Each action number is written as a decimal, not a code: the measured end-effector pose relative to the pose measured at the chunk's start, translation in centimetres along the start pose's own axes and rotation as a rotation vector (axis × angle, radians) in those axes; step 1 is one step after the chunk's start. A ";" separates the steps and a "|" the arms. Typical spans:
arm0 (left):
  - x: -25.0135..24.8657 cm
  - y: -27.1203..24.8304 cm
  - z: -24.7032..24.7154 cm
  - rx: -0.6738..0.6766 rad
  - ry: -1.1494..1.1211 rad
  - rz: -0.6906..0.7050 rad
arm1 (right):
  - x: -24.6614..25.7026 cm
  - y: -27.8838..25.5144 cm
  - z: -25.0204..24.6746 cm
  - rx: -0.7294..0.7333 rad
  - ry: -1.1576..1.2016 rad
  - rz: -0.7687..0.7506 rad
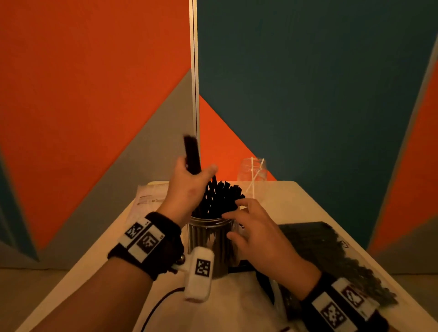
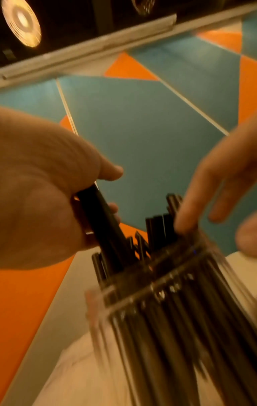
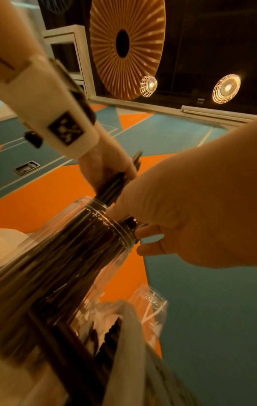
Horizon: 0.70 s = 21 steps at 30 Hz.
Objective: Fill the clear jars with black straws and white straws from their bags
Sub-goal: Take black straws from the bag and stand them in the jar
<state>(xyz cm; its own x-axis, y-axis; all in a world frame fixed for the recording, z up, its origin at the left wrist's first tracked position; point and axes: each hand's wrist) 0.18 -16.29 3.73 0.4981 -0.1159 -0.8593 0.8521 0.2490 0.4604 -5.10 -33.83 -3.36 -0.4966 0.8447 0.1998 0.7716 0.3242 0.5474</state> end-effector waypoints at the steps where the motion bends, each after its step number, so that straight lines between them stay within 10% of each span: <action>1: 0.8 -0.1 -0.4 0.007 0.054 -0.030 | -0.4 -0.2 -0.4 -0.005 0.004 -0.001; 6: 0.0 -0.4 -1.5 -0.107 0.199 0.228 | -4.2 -2.2 -3.7 0.104 -0.117 0.133; 11: -1.7 -6.1 0.4 0.085 0.333 0.585 | -9.1 -6.2 -5.3 0.634 -0.213 0.350; 17: 4.8 -11.3 3.1 0.750 1.095 0.217 | -11.7 -8.8 -3.9 0.729 -0.358 0.446; 21: 9.0 -12.2 4.8 0.872 1.069 0.207 | -12.4 -8.6 -3.3 0.731 -0.336 0.446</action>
<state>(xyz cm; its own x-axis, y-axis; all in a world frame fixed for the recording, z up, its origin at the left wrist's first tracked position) -4.92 -24.96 -8.56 0.6000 0.7290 -0.3295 0.8000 -0.5466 0.2474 -6.84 -48.52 -7.86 -0.0399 0.9984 -0.0400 0.9799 0.0313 -0.1969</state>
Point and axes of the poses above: each hand's wrist, its own y-axis towards the middle knuckle, its own z-axis out of the palm, x = y × z, and after that the axes turned 14 degrees about -y, right-handed
